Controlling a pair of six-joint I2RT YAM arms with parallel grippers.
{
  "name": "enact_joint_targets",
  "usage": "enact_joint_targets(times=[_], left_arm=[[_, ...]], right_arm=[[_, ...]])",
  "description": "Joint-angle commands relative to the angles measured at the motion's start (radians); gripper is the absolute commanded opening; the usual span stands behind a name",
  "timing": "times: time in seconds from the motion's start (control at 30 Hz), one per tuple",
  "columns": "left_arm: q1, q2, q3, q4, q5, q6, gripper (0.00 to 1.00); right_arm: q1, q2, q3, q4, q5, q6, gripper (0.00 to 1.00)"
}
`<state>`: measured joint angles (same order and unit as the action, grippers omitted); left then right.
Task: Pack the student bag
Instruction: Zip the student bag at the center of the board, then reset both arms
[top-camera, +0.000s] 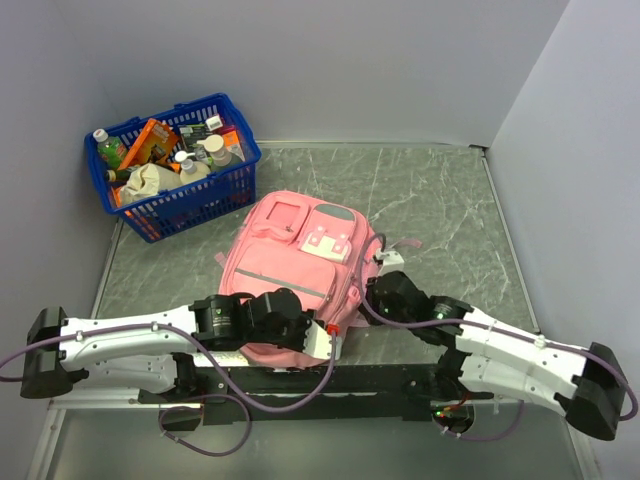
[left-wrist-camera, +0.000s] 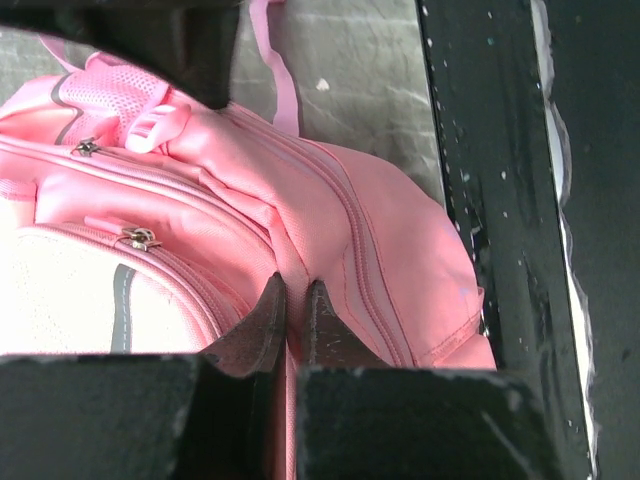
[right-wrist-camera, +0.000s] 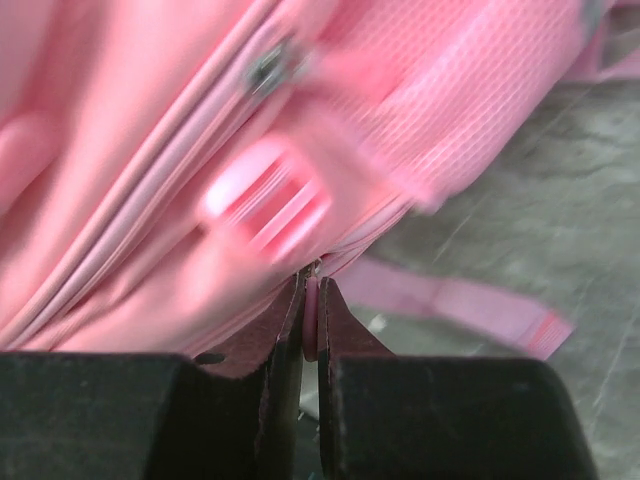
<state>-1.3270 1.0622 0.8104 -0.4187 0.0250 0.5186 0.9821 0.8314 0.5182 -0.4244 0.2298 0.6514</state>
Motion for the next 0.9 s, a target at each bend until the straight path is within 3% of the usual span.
enact_joint_targets(times=[0.0, 0.13, 0.17, 0.27, 0.3, 0.43, 0.63, 0.7, 0.87], left_arm=[[-0.001, -0.024, 0.068, -0.039, 0.041, 0.060, 0.01], [-0.001, -0.013, 0.053, 0.041, -0.043, 0.054, 0.01], [-0.001, -0.001, 0.049, 0.076, -0.083, 0.051, 0.13], [0.020, 0.070, 0.110, 0.169, -0.143, 0.051, 0.84], [0.038, 0.100, 0.151, 0.158, -0.136, 0.037, 0.95], [0.161, 0.293, 0.492, 0.054, -0.034, 0.000, 0.96], [0.267, 0.430, 0.862, -0.171, 0.019, -0.028, 0.97], [0.299, 0.440, 0.930, -0.239, 0.020, -0.029, 0.96], [0.432, 0.375, 0.986, -0.353, -0.013, 0.027, 0.97]], right_arm=[[-0.129, 0.090, 0.034, 0.131, -0.036, -0.094, 0.00], [-0.161, 0.130, 0.069, 0.153, -0.061, -0.110, 0.00], [-0.161, 0.132, 0.075, 0.148, -0.067, -0.111, 0.00], [-0.163, 0.104, 0.085, 0.141, -0.075, -0.110, 0.01], [-0.163, 0.100, 0.088, 0.136, -0.073, -0.110, 0.05], [-0.252, 0.113, 0.143, 0.087, -0.089, -0.122, 0.07], [-0.537, 0.264, 0.250, 0.113, -0.210, -0.160, 0.10], [-0.591, 0.351, 0.328, 0.113, -0.262, -0.188, 0.32], [-0.596, 0.436, 0.436, 0.062, -0.277, -0.193, 0.72]])
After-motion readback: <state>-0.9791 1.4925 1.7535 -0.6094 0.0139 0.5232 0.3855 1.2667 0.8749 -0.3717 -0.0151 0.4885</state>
